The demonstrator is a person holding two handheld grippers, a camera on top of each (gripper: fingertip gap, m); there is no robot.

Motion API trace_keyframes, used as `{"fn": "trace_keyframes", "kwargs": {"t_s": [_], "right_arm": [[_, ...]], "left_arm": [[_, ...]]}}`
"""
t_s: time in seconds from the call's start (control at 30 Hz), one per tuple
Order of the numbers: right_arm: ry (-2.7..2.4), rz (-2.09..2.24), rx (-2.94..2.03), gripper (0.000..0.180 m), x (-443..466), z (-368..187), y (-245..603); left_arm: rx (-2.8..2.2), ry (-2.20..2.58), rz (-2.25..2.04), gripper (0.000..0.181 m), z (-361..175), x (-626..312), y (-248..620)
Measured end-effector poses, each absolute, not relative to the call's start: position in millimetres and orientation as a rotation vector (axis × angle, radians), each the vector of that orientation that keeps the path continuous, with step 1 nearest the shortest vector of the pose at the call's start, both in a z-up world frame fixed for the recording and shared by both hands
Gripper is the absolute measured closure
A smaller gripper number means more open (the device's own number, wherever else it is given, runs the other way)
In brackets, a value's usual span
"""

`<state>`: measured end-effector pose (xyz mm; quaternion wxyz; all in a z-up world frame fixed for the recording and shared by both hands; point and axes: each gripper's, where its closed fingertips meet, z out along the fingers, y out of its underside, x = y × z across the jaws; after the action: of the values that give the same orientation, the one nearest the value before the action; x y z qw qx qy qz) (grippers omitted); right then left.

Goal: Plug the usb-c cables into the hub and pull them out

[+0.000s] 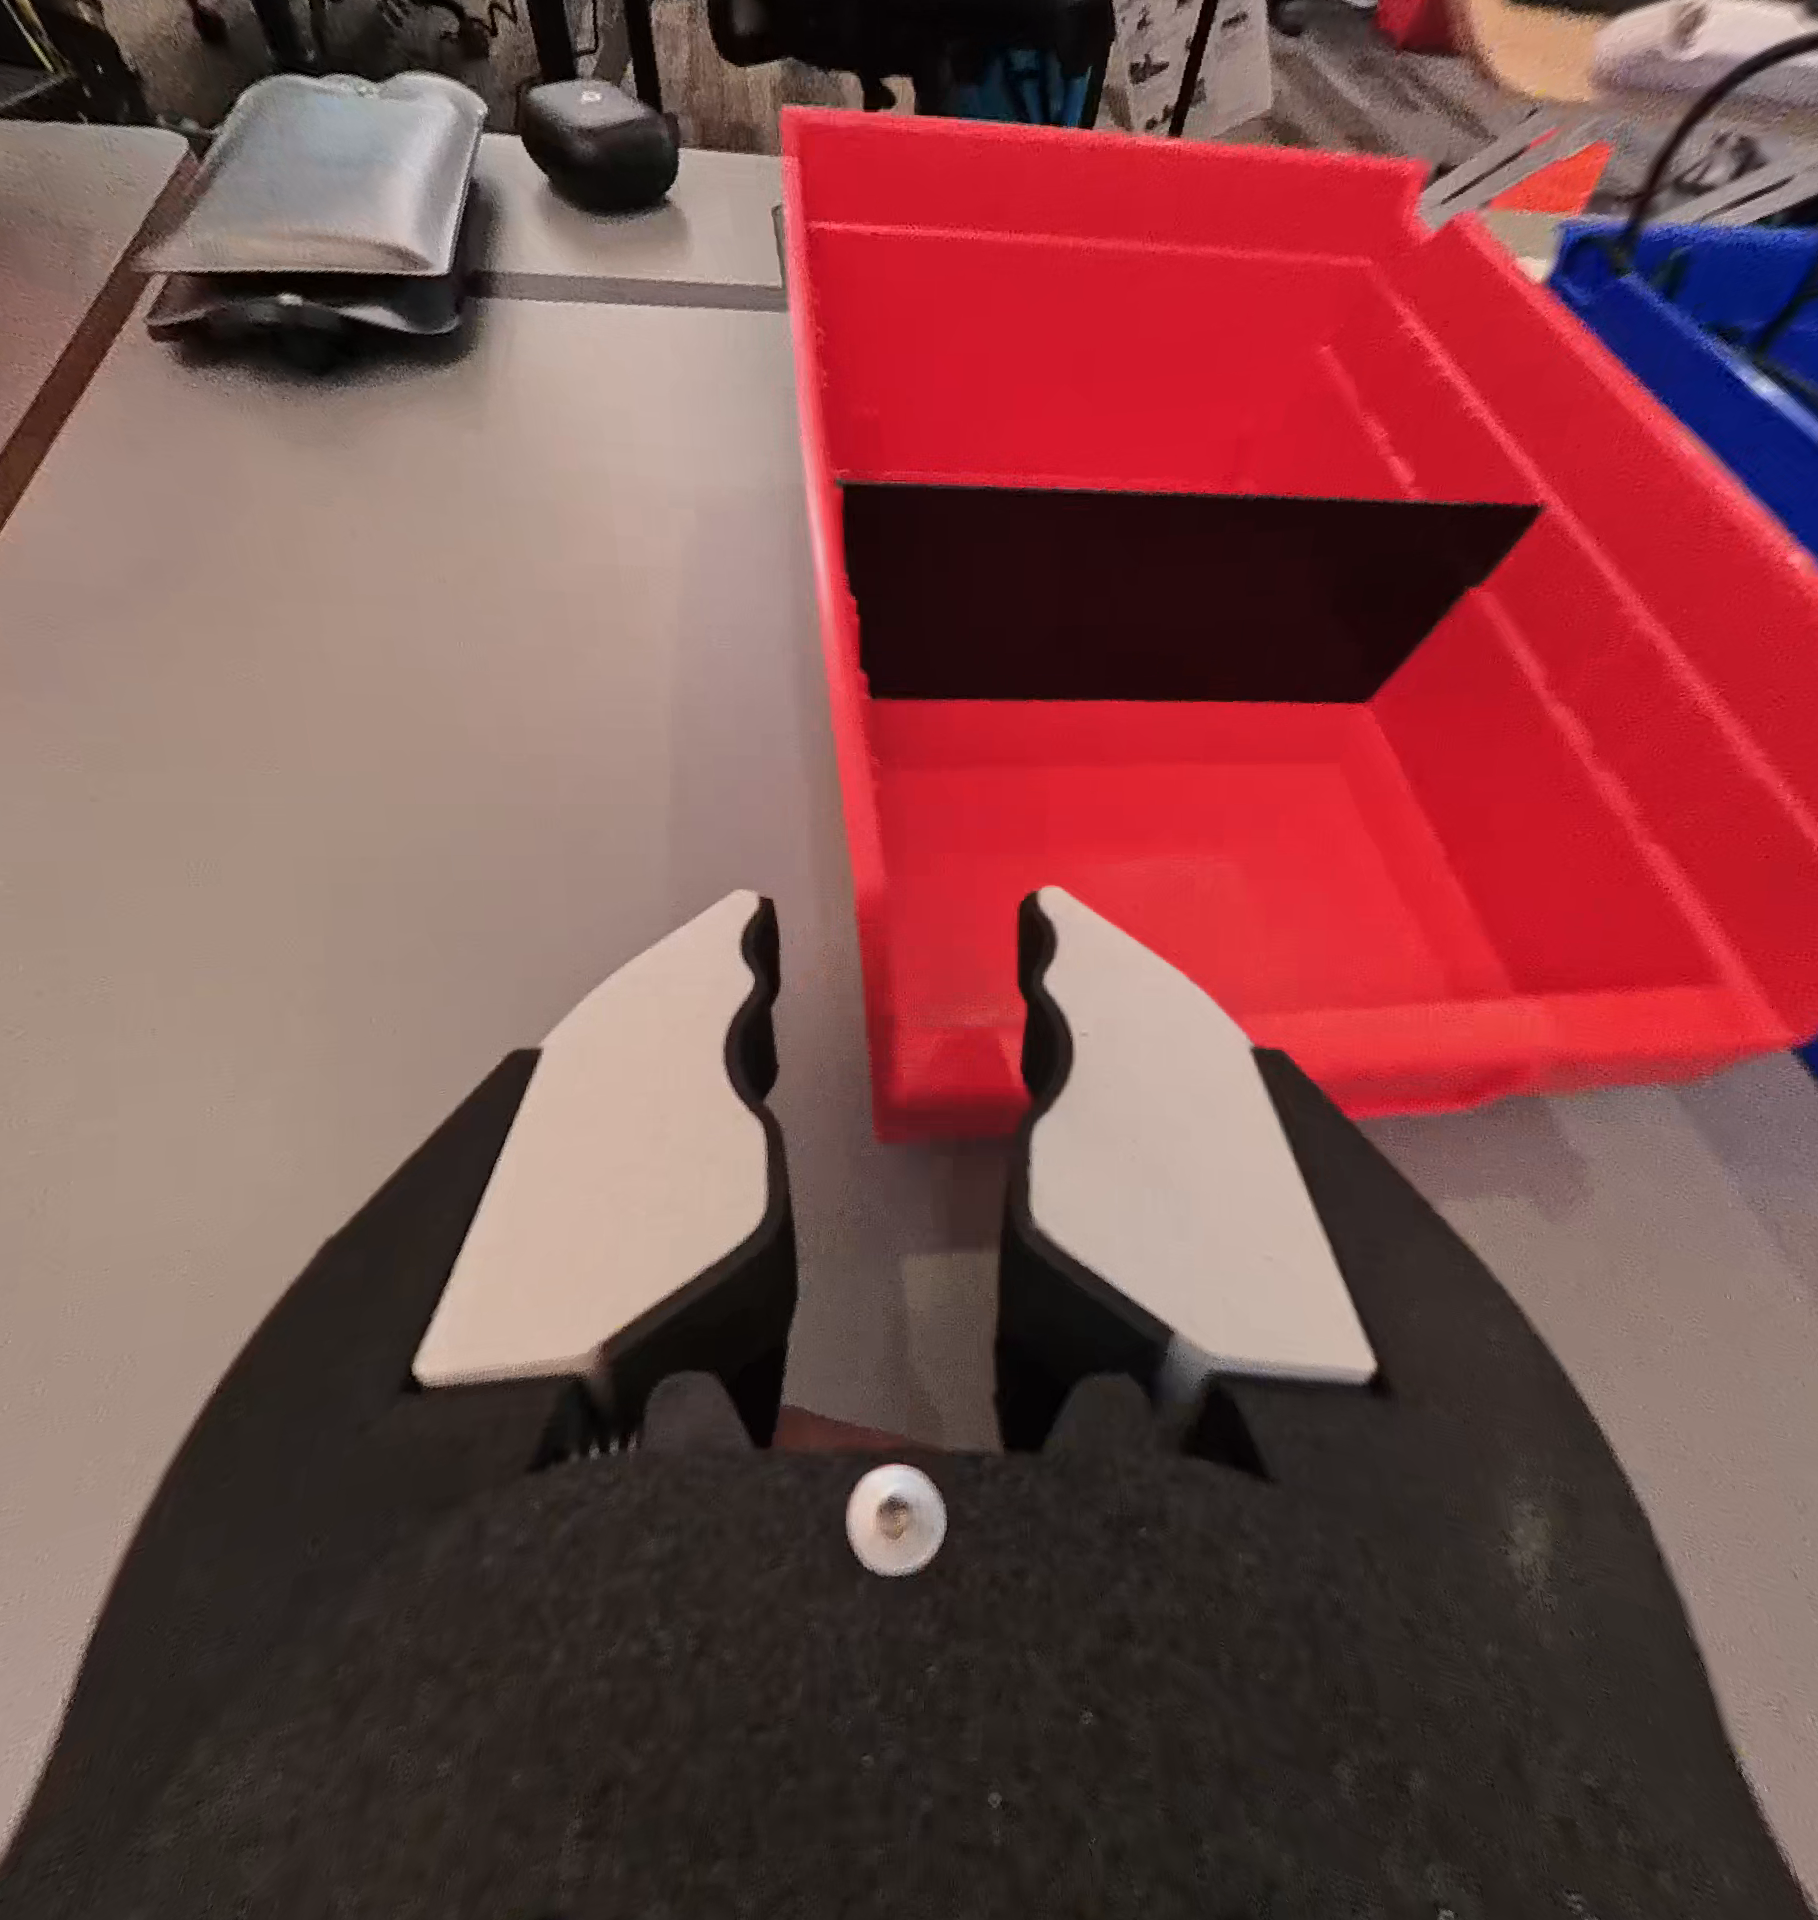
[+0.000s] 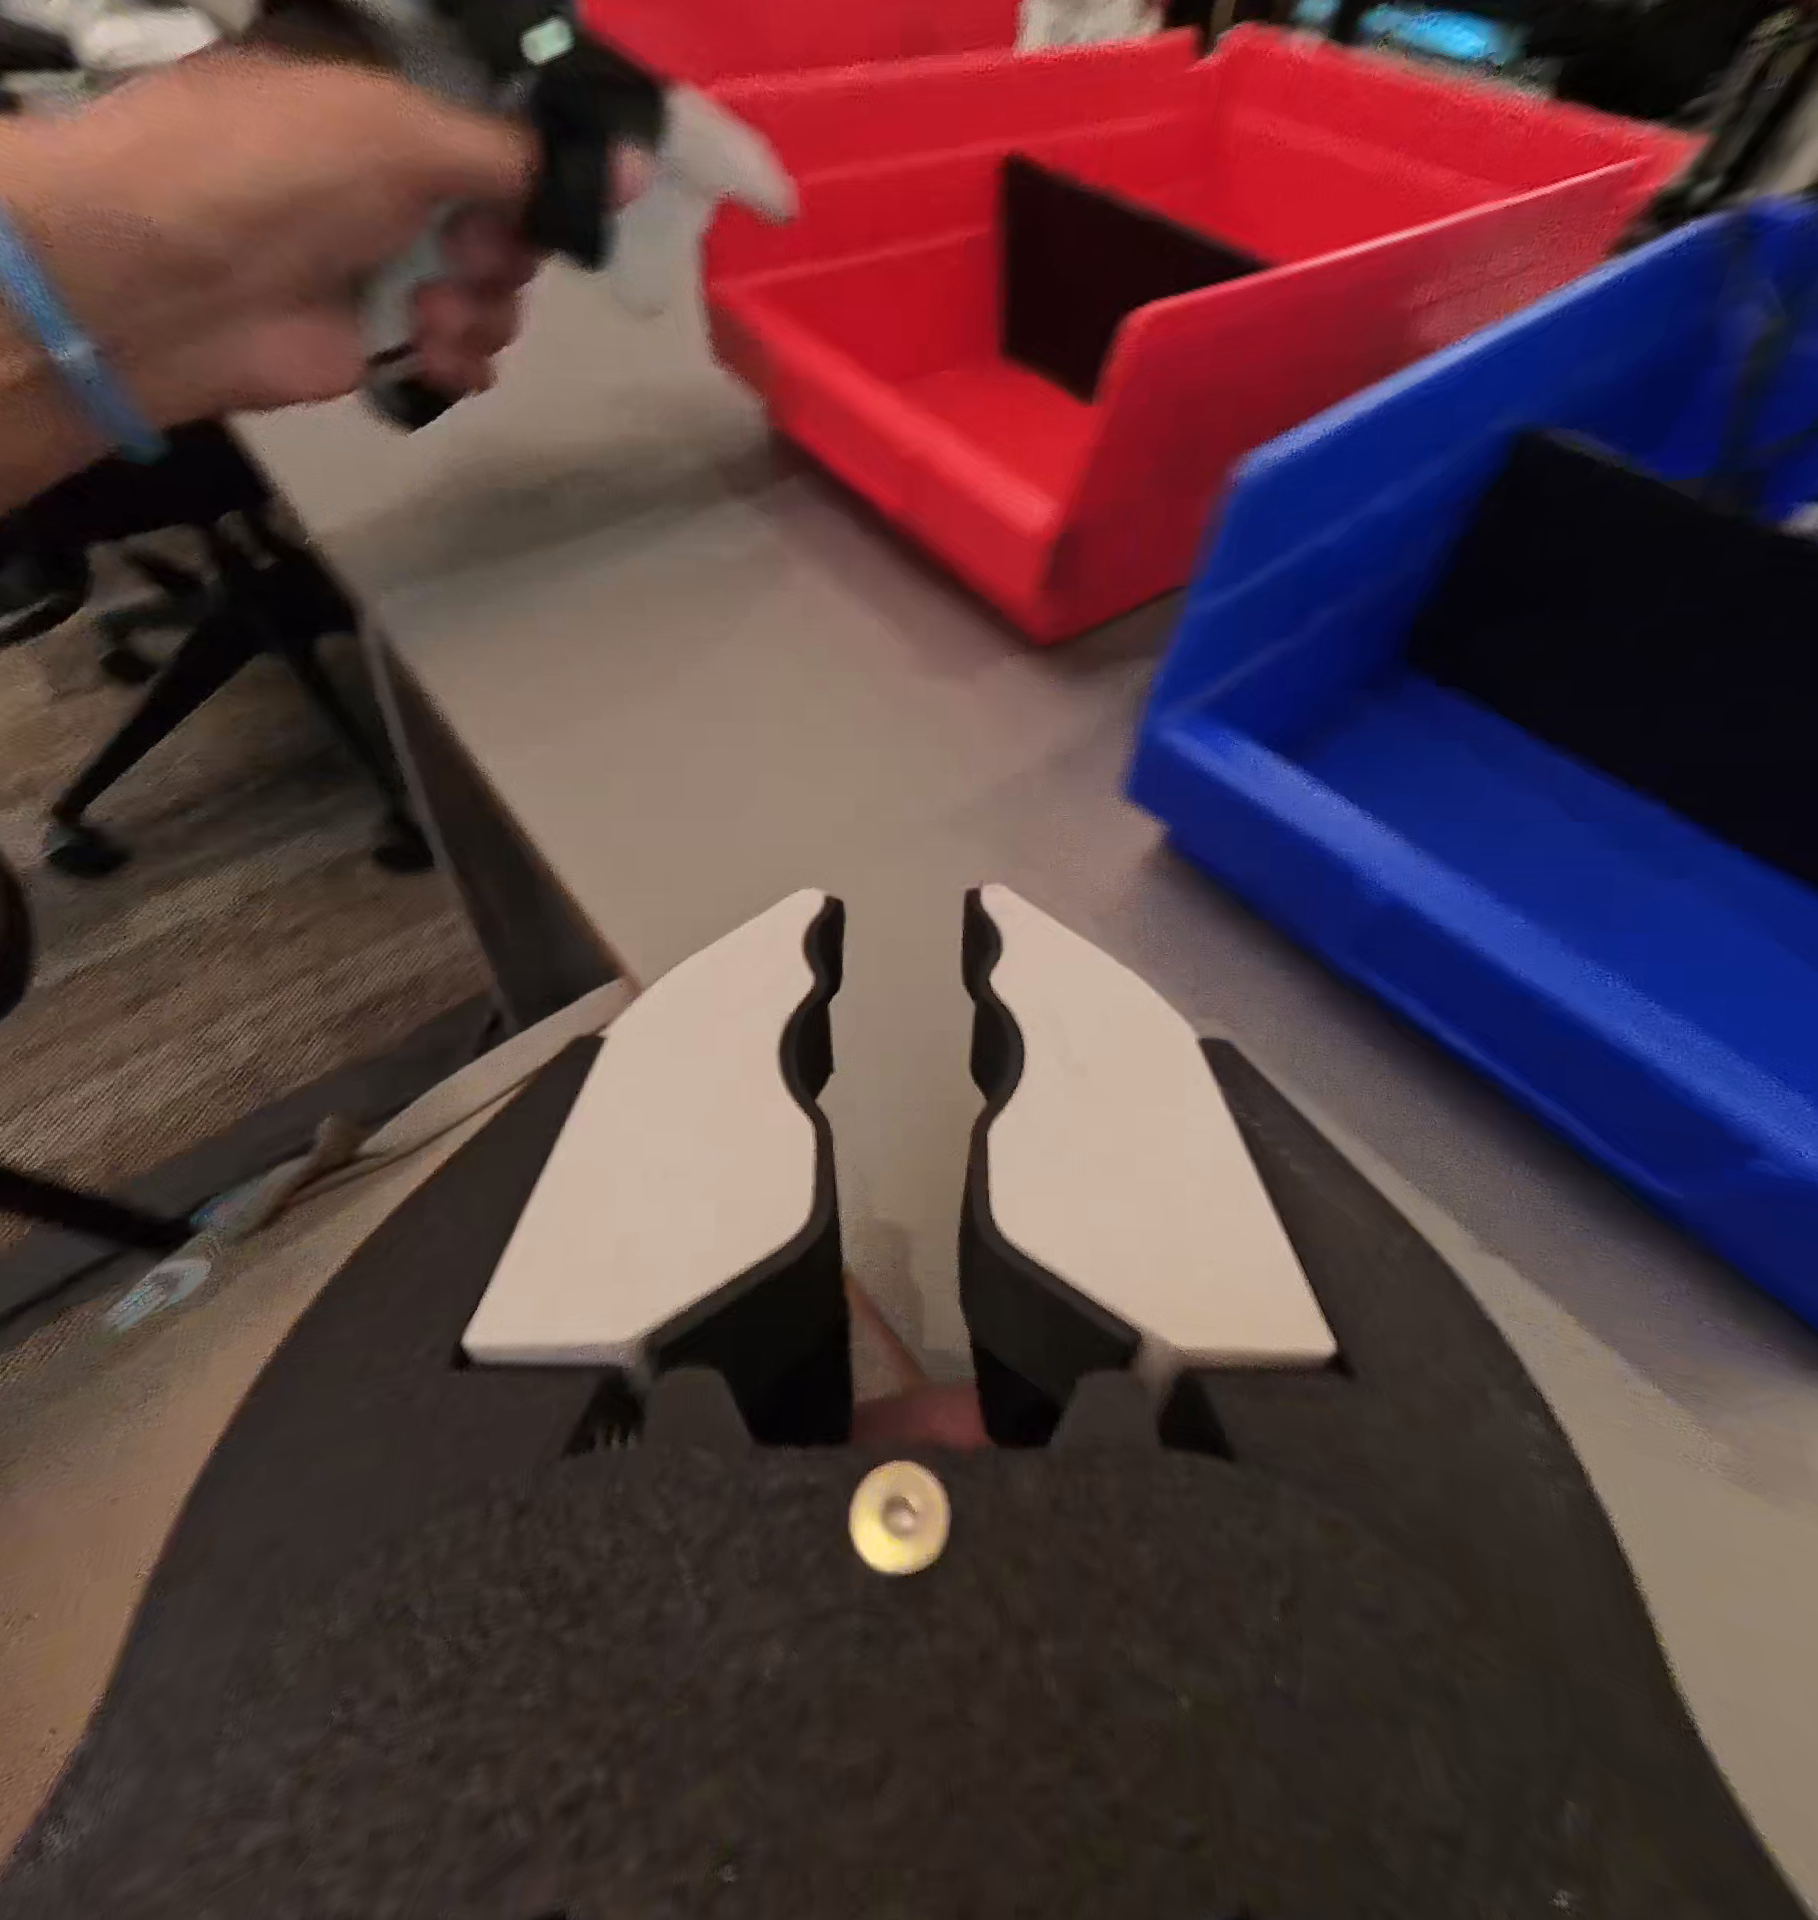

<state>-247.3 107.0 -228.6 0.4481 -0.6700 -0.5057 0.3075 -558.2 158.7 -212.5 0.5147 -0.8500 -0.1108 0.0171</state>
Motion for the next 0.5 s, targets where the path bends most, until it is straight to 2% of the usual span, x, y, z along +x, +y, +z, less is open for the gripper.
{"fn": "trace_keyframes", "kwargs": {"t_s": [0.07,0.13,0.23,0.37,0.5], "right_arm": [[-1.305,0.772,-1.668,0.158,-263,-236,95],[-1.278,0.827,-1.698,0.161,-278,-235,95],[-1.16,0.918,-1.762,0.157,-297,-225,110],[-1.05,0.823,-1.853,0.137,-320,-225,140],[-0.954,0.698,-1.834,0.138,-335,-219,155]], "left_arm": [[-2.08,-0.318,0.091,0.147,-223,-574,168],[-2.089,-0.296,0.035,0.177,-226,-568,170],[-2.091,-0.299,0.107,0.178,-227,-562,155],[-2.052,-0.359,0.057,0.174,-227,-537,119],[-2.043,-0.401,0.1,0.174,-227,-516,74]]}}
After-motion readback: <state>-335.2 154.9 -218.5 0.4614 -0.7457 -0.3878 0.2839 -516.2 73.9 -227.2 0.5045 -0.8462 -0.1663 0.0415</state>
